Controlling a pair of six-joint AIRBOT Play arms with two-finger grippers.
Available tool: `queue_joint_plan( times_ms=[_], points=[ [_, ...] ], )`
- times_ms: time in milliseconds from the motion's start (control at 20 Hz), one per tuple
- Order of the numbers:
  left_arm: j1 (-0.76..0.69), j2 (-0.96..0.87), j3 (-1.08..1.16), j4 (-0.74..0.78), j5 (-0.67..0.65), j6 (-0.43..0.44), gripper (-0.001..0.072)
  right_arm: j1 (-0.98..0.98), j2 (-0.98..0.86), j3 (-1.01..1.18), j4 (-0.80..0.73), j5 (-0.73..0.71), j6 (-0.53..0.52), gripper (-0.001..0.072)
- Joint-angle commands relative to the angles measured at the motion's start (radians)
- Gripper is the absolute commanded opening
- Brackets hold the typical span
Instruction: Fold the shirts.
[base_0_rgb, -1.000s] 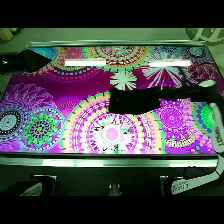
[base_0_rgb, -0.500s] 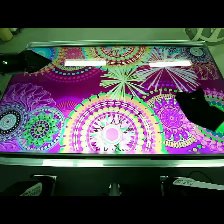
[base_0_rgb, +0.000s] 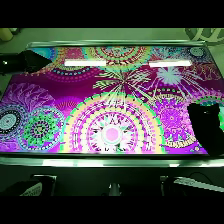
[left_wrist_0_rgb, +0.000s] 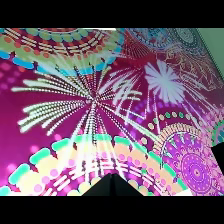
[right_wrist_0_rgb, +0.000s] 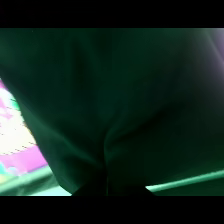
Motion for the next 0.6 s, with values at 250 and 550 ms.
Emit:
queue_joint_plan(
  times_ms=[250,550],
  points=[
    [0.000,0.000,0.000,0.000,0.002,0.001,0.0023,-0.004,0.017,-0.189,-0.203,-0.016,0.048,0.0017],
    [0.000,0.000,0.000,0.000,0.013,0.001,0.0023,-0.003,0.059,-0.037,-0.126,-0.114,0.042,0.0540]
  ],
)
